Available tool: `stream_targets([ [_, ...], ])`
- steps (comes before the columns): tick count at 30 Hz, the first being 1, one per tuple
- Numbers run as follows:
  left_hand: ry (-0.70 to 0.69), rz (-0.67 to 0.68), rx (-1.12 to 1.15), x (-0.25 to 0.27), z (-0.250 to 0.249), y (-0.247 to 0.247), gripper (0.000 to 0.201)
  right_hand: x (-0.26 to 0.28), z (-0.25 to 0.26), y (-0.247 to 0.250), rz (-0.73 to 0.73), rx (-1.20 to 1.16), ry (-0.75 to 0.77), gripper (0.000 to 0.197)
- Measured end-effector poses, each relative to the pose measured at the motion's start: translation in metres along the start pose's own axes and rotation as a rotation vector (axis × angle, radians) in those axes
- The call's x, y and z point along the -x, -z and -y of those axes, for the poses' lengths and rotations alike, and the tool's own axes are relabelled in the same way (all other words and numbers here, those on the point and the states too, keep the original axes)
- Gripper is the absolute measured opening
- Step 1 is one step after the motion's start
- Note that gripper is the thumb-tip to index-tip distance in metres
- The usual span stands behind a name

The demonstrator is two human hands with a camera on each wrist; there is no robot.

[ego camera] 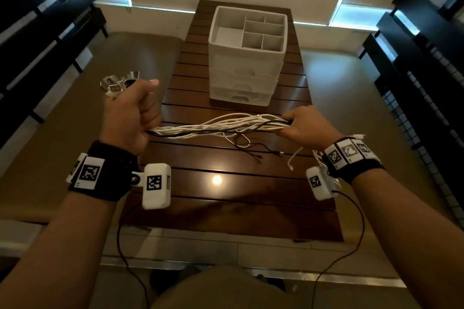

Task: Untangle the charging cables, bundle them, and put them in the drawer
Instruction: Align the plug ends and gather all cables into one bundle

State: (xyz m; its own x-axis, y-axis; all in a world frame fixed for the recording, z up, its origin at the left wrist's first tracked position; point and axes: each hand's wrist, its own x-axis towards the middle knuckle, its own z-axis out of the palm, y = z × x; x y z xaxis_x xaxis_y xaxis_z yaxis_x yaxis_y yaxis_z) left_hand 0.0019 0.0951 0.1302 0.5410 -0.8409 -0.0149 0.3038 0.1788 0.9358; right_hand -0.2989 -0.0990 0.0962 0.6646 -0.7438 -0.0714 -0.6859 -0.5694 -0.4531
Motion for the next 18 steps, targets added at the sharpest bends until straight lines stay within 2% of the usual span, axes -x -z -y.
stream_targets([
  [3, -0.004, 0.016, -0.017, 0.0, 0.005, -0.007, 0.049, 0.0, 0.002, -0.02, 0.108, 0.01, -0.009, 0.026],
  [5, 0.0, 0.017, -0.047, -0.003, 0.006, -0.008, 0.049, 0.004, 0.001, -0.045, 0.23, 0.158, -0.01, 0.022],
  [7, 0.005, -0.005, -0.051, -0.007, 0.005, -0.006, 0.048, 0.009, 0.0, -0.06, 0.29, 0.292, -0.058, 0.025],
  [13, 0.013, -0.103, 0.034, -0.011, 0.003, 0.01, 0.048, 0.015, -0.025, -0.053, 0.166, 0.272, -0.085, 0.019],
  [15, 0.0, -0.142, 0.018, -0.012, -0.003, 0.016, 0.047, 0.018, -0.038, -0.052, 0.177, 0.293, -0.117, 0.02],
  [18, -0.021, -0.227, 0.059, -0.018, -0.026, 0.04, 0.047, 0.031, -0.077, -0.056, 0.256, 0.379, -0.241, 0.027],
])
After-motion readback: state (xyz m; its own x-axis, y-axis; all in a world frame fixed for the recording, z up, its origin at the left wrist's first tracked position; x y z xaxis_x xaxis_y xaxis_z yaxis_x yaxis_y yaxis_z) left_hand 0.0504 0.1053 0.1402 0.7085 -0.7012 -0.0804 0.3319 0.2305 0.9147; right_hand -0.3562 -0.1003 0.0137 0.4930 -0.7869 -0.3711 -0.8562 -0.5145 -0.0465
